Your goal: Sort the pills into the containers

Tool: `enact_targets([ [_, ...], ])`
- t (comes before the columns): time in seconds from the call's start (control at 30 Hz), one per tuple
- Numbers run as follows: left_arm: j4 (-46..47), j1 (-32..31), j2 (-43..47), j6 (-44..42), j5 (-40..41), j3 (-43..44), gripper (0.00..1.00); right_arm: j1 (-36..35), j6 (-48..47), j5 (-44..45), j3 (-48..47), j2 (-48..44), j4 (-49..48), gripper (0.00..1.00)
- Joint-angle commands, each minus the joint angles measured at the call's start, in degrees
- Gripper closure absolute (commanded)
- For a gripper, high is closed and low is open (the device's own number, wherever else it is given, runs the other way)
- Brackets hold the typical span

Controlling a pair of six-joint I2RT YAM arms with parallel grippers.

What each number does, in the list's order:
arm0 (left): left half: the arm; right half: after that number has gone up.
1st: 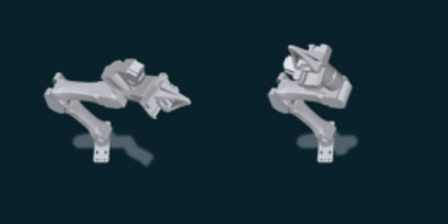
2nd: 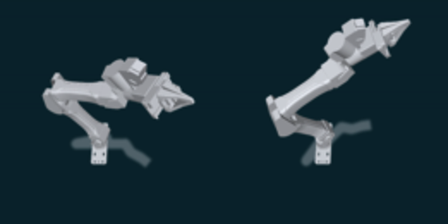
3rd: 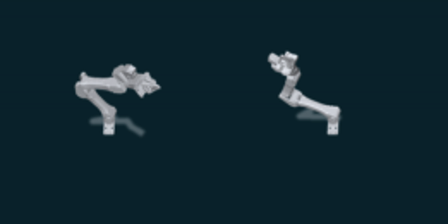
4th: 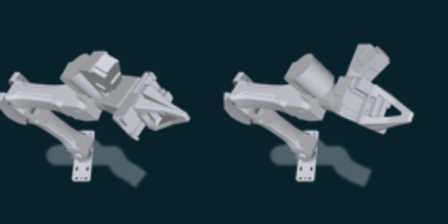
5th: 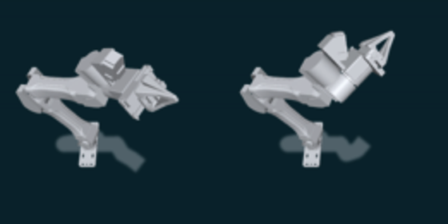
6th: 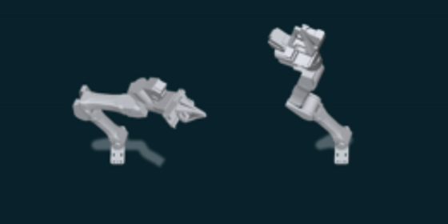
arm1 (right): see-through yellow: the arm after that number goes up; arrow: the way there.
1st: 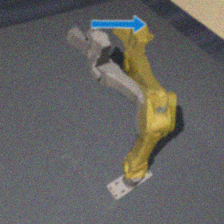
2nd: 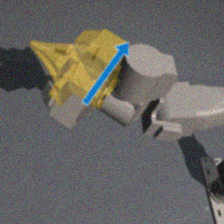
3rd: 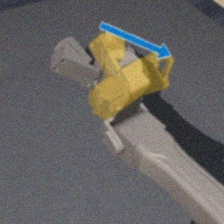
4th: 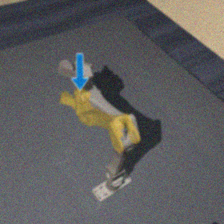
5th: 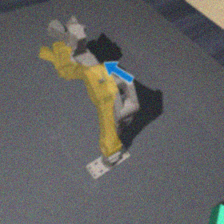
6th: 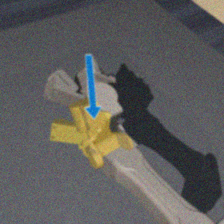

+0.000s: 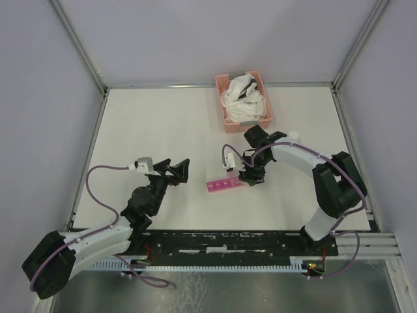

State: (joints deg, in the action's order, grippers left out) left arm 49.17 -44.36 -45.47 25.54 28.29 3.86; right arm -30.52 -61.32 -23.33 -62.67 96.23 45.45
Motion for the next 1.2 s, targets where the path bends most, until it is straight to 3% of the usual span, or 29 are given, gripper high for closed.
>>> enact_targets([
  [0.0,4.8,1.2,1.9,3.9,-0.3,-2.1,0.01,-0.7,1.1,2.0,-2.6,0.3,0.2,0.99],
  [1.17,5.4,2.7,2.5,5.3,-1.5,-3.1,0.01,-5.1,5.8,8.9,-3.9,0.8,1.6,0.99],
])
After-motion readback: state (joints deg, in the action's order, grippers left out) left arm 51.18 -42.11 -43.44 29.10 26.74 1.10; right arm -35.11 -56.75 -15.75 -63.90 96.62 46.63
